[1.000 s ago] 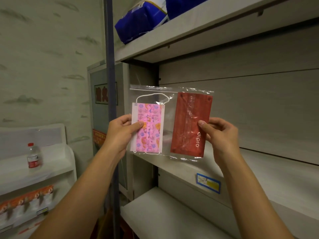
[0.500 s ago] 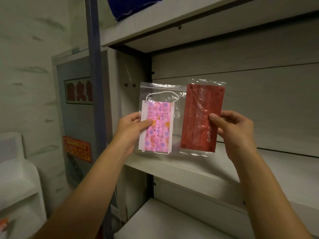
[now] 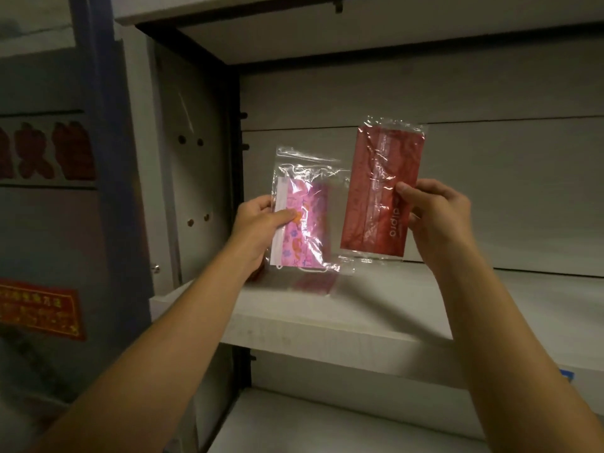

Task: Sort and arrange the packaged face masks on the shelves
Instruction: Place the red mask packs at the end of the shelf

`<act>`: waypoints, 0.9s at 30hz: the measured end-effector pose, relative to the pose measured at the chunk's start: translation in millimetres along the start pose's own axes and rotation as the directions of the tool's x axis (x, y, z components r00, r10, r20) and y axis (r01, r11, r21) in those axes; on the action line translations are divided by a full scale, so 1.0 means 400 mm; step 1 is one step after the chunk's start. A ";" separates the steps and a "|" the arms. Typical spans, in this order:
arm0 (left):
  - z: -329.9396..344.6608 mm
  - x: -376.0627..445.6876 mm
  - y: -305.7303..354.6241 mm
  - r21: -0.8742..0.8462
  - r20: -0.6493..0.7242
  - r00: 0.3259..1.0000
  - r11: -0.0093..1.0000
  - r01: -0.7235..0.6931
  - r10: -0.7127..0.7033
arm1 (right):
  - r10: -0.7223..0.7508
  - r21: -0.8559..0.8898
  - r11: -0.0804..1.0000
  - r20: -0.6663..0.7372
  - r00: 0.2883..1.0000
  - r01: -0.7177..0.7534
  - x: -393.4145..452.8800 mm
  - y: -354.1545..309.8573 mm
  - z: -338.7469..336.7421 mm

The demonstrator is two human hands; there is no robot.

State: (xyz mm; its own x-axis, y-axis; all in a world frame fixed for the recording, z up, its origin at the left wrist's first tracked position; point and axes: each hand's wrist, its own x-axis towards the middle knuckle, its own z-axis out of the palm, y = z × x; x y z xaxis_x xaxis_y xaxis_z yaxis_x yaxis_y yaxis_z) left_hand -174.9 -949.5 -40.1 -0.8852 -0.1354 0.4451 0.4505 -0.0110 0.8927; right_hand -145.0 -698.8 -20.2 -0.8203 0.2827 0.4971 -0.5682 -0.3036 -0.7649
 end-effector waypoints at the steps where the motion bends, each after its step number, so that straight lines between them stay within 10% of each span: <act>1: 0.008 0.016 -0.005 0.001 0.011 1.000 1.000 0.000 0.000 | -0.003 0.014 1.000 0.004 1.000 0.003 0.014 -0.001 0.009; 15: 0.054 0.146 -0.158 0.170 0.194 0.980 0.985 0.014 -0.048 | -0.014 0.102 0.995 0.124 0.992 0.002 0.099 0.100 0.078; 27: 0.042 0.133 -0.191 0.690 0.259 0.961 0.714 -0.116 -0.094 | 0.095 0.177 0.977 0.157 0.983 -0.123 0.107 0.124 0.032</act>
State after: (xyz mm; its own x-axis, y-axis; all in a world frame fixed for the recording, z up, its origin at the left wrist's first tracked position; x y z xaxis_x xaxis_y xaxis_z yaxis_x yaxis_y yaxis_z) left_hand -258.3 -939.1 -83.3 -0.9232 0.1276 0.3624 0.3448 0.6915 0.6348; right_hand -209.0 -713.4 -31.6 -0.8707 0.1058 0.4803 -0.4656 -0.4919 -0.7357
